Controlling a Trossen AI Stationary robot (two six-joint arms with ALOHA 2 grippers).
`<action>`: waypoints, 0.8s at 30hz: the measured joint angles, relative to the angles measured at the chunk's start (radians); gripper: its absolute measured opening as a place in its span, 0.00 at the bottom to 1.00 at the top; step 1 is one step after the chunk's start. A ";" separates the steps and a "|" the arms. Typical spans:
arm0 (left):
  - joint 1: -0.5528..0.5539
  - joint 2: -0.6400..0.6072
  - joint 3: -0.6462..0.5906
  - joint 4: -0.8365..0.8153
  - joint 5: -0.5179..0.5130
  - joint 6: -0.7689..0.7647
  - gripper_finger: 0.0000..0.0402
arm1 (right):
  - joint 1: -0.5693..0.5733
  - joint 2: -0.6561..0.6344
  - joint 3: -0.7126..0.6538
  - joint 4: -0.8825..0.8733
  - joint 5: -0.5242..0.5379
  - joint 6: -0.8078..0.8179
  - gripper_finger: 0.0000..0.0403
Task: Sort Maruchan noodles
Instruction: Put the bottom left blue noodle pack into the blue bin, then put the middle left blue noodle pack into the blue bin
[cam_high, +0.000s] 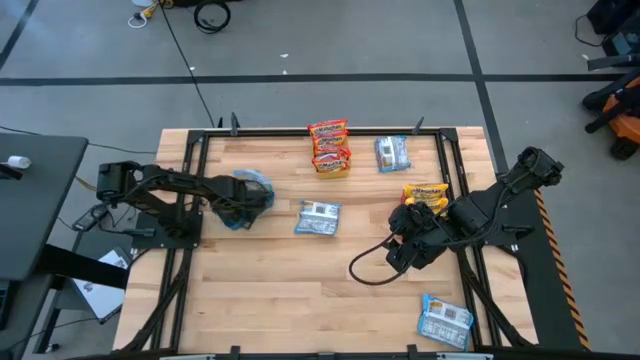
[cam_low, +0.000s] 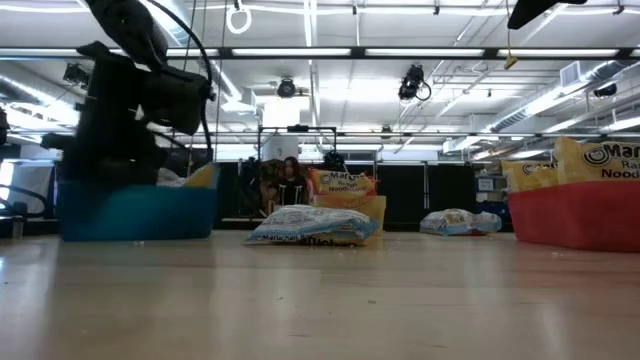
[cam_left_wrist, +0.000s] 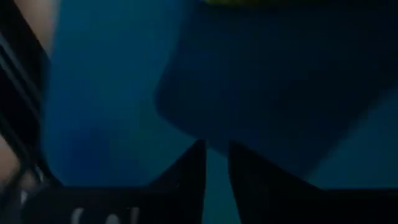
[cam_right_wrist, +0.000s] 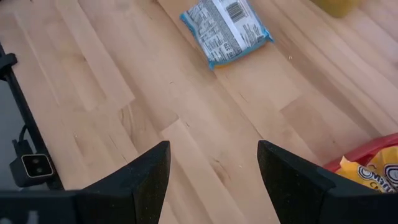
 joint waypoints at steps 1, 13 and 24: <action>-0.012 -0.002 0.000 -0.017 0.054 0.012 0.20 | -0.005 0.000 0.000 0.003 0.000 -0.003 0.61; -0.212 -0.004 0.000 0.312 0.516 -0.004 0.28 | -0.015 0.000 0.000 0.003 0.000 -0.018 0.61; -0.193 -0.046 0.223 0.033 0.562 0.023 0.29 | -0.016 0.000 0.000 0.002 0.015 -0.028 0.61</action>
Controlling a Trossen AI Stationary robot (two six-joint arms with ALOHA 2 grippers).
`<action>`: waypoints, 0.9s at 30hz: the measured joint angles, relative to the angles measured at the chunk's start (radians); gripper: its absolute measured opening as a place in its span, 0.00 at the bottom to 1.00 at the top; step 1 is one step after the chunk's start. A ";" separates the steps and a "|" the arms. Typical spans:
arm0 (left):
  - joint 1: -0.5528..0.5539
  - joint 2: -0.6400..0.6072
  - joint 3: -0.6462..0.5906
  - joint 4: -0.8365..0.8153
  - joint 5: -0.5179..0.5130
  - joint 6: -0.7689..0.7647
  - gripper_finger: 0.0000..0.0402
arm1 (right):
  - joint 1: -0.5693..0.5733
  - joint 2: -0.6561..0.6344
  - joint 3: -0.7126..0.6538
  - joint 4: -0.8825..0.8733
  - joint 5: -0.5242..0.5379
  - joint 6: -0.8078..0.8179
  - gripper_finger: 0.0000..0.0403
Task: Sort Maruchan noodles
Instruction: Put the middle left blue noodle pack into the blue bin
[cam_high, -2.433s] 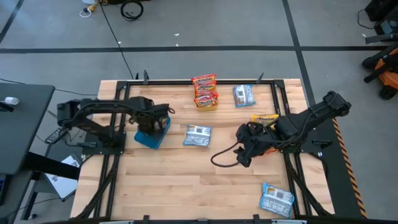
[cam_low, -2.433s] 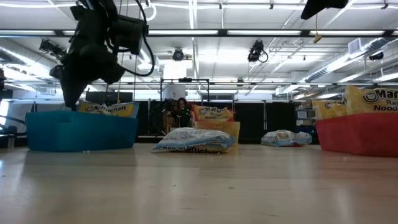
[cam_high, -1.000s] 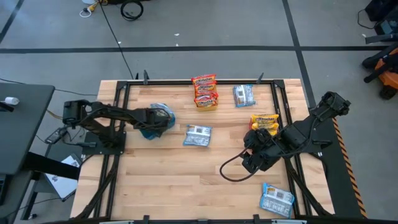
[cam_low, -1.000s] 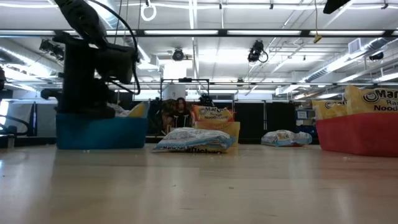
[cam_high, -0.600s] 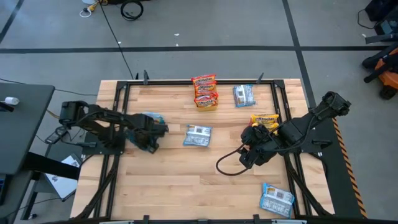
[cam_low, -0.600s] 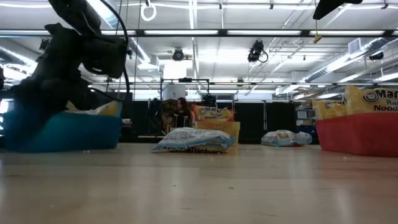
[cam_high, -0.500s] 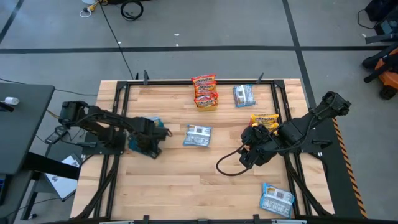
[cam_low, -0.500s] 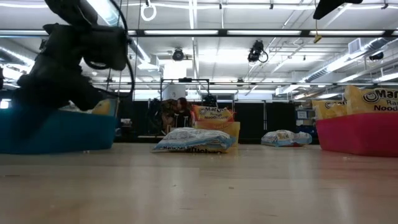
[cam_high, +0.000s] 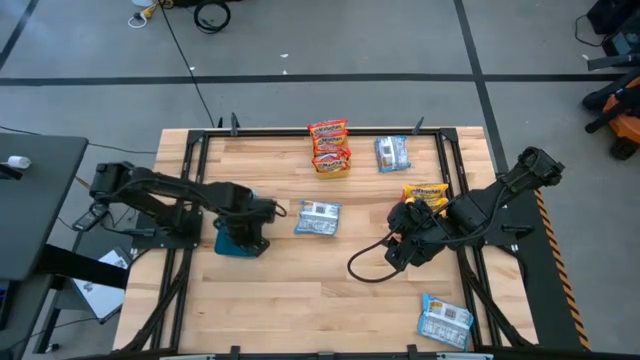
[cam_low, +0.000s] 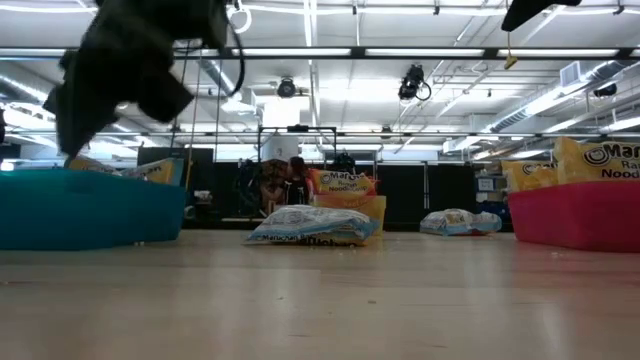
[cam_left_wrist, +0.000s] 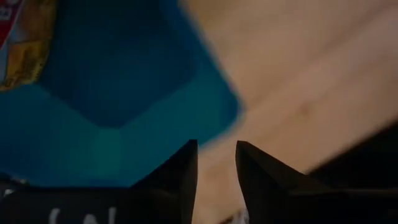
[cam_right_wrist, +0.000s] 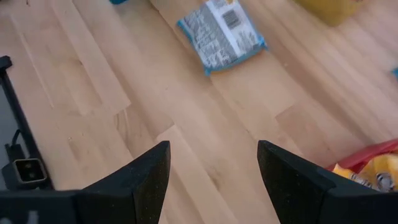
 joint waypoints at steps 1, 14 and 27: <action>-0.002 -0.006 0.037 -0.023 -0.001 0.021 0.29 | 0.000 0.000 0.000 0.001 0.011 -0.010 0.61; -0.110 0.024 0.220 0.501 -0.553 0.749 0.30 | 0.011 0.000 0.000 -0.049 0.032 -0.039 0.61; -0.138 0.334 0.159 0.735 -0.725 1.102 0.67 | 0.068 -0.002 0.000 -0.273 -0.021 0.092 0.61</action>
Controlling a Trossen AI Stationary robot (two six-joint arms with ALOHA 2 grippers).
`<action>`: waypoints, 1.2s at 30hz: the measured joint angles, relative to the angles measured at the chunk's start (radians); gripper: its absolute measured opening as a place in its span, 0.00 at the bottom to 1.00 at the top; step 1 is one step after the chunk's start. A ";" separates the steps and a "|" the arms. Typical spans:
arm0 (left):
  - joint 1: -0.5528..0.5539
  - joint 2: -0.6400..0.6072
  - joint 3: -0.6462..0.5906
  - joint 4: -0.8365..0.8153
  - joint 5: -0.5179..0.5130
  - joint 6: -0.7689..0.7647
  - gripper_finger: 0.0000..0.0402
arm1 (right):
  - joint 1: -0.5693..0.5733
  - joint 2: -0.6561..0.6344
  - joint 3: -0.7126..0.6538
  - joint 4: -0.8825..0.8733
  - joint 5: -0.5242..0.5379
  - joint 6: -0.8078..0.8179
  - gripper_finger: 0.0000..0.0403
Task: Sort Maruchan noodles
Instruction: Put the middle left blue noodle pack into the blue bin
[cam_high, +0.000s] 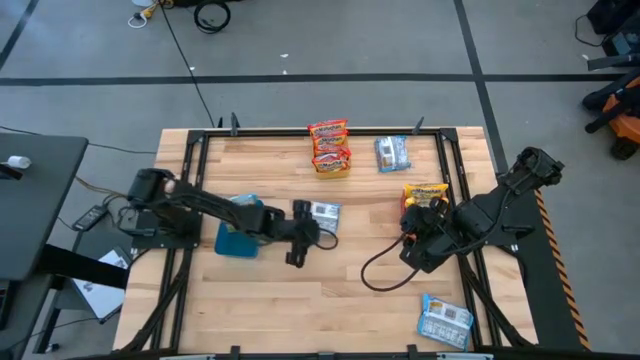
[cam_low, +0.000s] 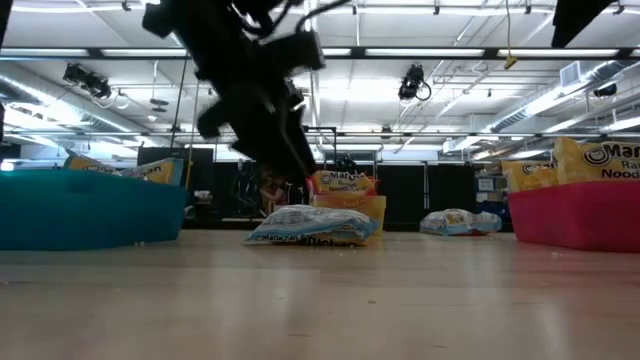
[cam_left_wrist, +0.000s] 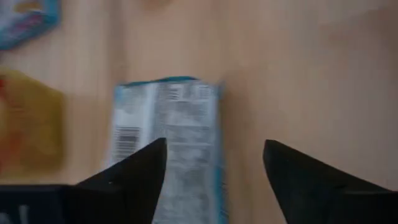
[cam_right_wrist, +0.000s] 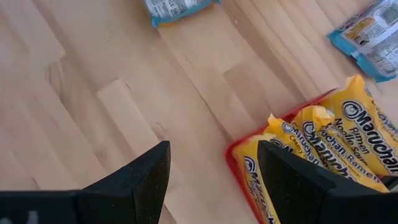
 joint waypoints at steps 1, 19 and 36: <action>-0.004 0.025 0.000 0.026 -0.047 0.019 0.69 | 0.000 0.000 0.000 0.001 -0.004 -0.004 0.61; 0.014 0.253 0.005 0.209 -0.243 0.004 0.68 | -0.046 -0.021 0.000 -0.025 -0.024 -0.107 0.61; 0.202 0.194 0.230 -0.276 -0.028 -0.054 0.02 | -0.056 -0.048 0.000 -0.024 0.061 -0.041 0.61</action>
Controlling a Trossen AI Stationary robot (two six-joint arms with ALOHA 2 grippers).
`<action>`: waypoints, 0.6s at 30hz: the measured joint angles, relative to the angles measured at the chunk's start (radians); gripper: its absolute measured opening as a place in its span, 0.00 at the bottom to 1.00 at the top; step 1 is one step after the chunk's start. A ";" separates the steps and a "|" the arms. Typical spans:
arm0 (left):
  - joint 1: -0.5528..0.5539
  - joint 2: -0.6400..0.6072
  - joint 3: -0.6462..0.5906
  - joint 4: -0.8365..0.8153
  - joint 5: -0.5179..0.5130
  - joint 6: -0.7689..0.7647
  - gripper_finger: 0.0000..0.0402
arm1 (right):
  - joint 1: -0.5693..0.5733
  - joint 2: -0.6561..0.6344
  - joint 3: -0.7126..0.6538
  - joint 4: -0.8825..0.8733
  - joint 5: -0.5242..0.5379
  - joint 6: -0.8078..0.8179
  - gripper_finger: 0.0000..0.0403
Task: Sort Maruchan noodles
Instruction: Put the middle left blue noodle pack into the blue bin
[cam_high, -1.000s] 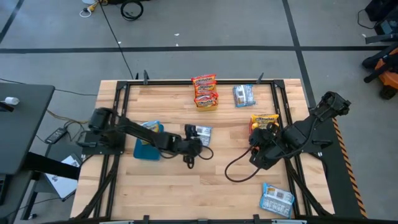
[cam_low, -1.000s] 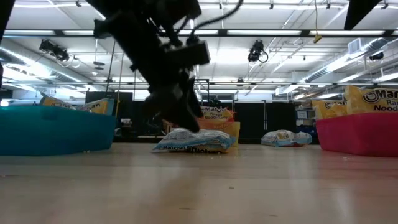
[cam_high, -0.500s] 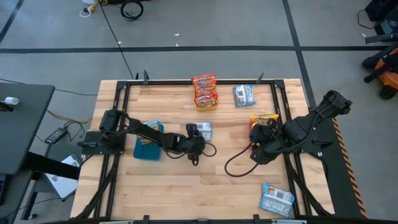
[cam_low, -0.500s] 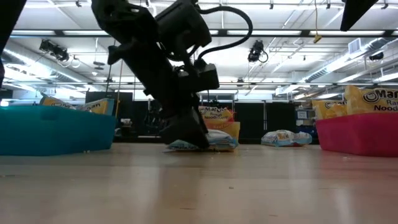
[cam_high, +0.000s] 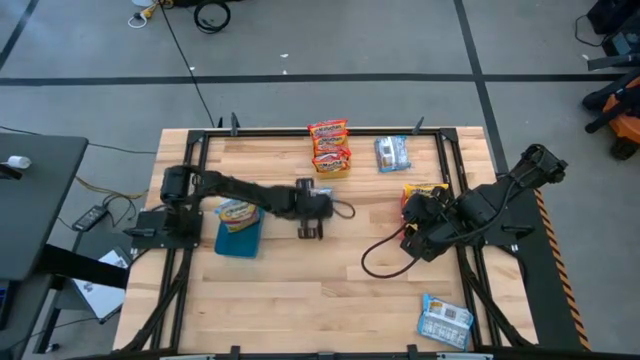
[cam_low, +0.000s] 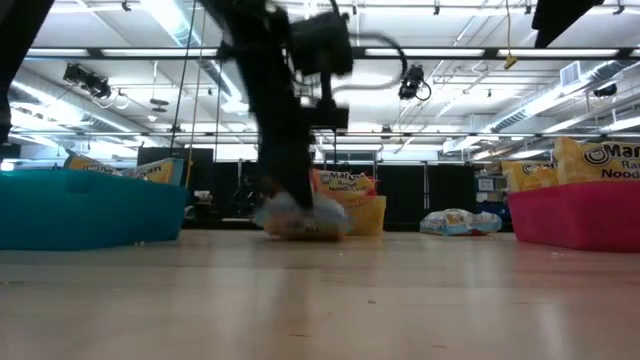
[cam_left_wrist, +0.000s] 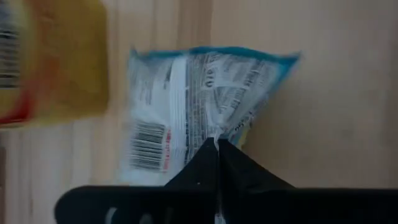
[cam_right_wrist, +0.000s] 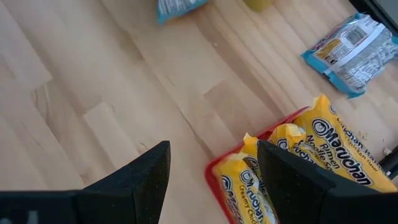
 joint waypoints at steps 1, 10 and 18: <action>0.015 -0.019 0.033 -0.058 0.034 0.001 0.01 | 0.000 0.000 0.000 0.001 0.004 0.008 0.61; 0.163 -0.207 0.183 -0.292 0.654 -0.084 0.01 | 0.000 0.000 0.000 0.086 0.071 0.029 0.61; 0.187 -0.307 0.184 -0.519 1.027 0.023 0.00 | 0.000 0.000 0.000 0.187 0.097 -0.018 0.61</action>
